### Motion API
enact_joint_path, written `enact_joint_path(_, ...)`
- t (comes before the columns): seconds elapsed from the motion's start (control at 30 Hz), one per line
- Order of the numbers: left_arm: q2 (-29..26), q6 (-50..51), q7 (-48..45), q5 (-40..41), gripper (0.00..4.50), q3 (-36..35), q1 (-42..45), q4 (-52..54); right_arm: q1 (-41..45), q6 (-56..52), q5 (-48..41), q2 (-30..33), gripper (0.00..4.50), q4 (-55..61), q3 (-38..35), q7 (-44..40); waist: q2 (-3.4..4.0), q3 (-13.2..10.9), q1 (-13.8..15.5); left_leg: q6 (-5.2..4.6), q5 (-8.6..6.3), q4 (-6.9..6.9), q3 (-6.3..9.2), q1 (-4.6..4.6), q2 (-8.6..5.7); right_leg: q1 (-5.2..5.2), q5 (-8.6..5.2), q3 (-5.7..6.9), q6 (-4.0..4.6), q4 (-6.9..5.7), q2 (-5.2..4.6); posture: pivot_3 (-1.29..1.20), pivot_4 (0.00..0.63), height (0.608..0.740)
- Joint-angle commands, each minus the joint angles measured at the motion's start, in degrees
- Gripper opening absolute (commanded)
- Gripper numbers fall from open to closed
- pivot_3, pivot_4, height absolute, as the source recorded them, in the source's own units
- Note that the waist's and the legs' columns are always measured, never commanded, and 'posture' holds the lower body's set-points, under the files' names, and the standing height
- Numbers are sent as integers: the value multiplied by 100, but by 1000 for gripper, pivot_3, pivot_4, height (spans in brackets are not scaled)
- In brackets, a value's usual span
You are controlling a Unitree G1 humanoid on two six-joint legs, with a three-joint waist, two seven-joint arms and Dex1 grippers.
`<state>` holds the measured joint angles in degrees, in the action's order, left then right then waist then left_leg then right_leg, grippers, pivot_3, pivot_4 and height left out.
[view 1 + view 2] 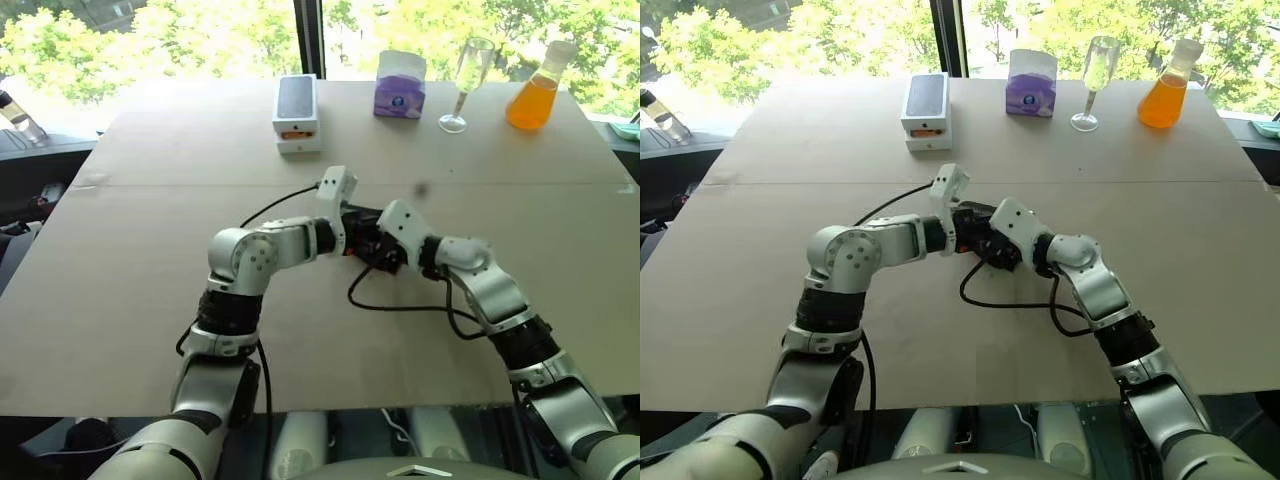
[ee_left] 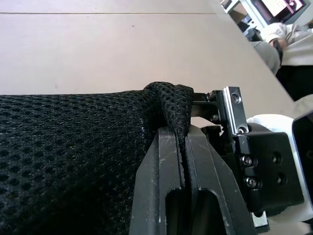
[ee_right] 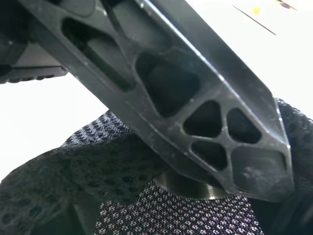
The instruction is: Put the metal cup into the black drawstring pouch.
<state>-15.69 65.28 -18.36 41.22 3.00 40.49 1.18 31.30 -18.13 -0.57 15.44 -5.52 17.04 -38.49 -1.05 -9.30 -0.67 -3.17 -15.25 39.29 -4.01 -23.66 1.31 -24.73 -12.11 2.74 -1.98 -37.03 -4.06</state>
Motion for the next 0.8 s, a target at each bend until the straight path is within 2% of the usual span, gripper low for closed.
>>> enact_joint_path(0.03,-131,-258,19,-327,0,-113,-16,104,35,256,4,66,2143,176,-183,85,0,0,13,0,0,0,2,-1,0,0,0,2,0,0,-1,0,150,737)
enact_joint_path(0.13,-99,-261,-7,-372,0,-123,-72,151,1,297,53,103,682,204,-130,92,0,0,10,0,0,0,4,-2,0,0,0,4,0,3,-1,0,150,737)
enact_joint_path(0.43,19,-281,-37,-498,0,-223,-99,179,-40,-165,-19,389,682,724,-234,-103,0,0,15,0,0,0,5,-3,1,0,0,5,0,3,-1,0,150,737)
enact_joint_path(0.6,39,-421,-234,-542,0,-212,-58,229,-285,-803,-366,748,682,1583,-538,-269,0,0,28,0,0,0,7,-5,1,0,0,7,0,5,-2,0,150,737)
enact_joint_path(0.7,-45,-475,-544,-595,0,29,-46,314,-530,-1048,-602,991,682,2058,-652,-462,1,0,26,0,0,0,7,-5,1,0,0,9,0,6,-1,0,150,737)
enact_joint_path(0.73,-57,-503,-625,-629,0,113,-40,340,-620,-1173,-689,1039,911,2194,-709,-468,0,0,26,0,0,0,8,-5,1,0,-1,10,0,6,-1,0,150,737)
enact_joint_path(0.8,-37,-483,-791,-582,573,153,-10,338,-817,-1419,-840,1136,1469,2442,-828,-441,0,-1,39,-1,-1,-1,8,-5,1,1,-1,10,0,7,-1,0,150,737)
